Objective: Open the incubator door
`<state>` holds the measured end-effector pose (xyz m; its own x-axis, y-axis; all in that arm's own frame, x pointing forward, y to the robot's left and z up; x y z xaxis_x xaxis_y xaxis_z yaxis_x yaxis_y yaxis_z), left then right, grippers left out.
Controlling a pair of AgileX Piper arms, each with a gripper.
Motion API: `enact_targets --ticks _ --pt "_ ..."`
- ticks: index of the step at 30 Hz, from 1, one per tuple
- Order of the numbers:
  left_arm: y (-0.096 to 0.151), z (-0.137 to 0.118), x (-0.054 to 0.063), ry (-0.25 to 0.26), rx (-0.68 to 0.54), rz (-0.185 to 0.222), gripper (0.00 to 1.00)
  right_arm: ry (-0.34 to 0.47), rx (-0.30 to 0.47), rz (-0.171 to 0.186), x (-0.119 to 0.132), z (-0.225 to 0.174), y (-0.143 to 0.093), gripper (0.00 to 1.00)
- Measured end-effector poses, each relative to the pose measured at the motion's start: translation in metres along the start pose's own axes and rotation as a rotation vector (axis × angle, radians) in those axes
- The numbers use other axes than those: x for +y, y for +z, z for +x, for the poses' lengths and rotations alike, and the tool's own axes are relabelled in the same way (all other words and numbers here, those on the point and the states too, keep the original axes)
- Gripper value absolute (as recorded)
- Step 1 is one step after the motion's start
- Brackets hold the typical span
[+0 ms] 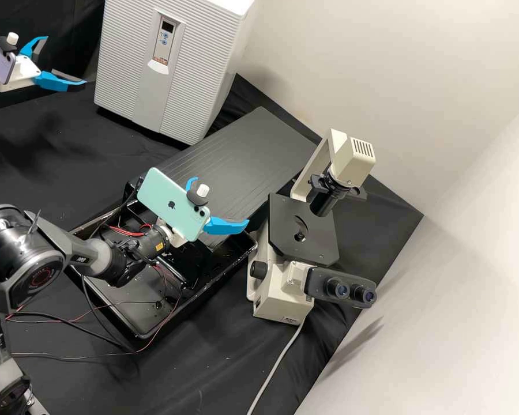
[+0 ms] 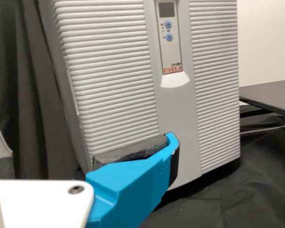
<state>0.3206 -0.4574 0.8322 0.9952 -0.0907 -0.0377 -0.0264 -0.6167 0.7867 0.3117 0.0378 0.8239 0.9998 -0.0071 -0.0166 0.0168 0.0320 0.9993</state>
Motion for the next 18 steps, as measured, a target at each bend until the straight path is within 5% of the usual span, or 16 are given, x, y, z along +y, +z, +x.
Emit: enact_targets --ticks 18 --pt "-0.059 0.068 -0.012 -0.005 -0.066 0.033 1.0 0.0 0.0 0.0 0.0 0.0 0.0 1.0"
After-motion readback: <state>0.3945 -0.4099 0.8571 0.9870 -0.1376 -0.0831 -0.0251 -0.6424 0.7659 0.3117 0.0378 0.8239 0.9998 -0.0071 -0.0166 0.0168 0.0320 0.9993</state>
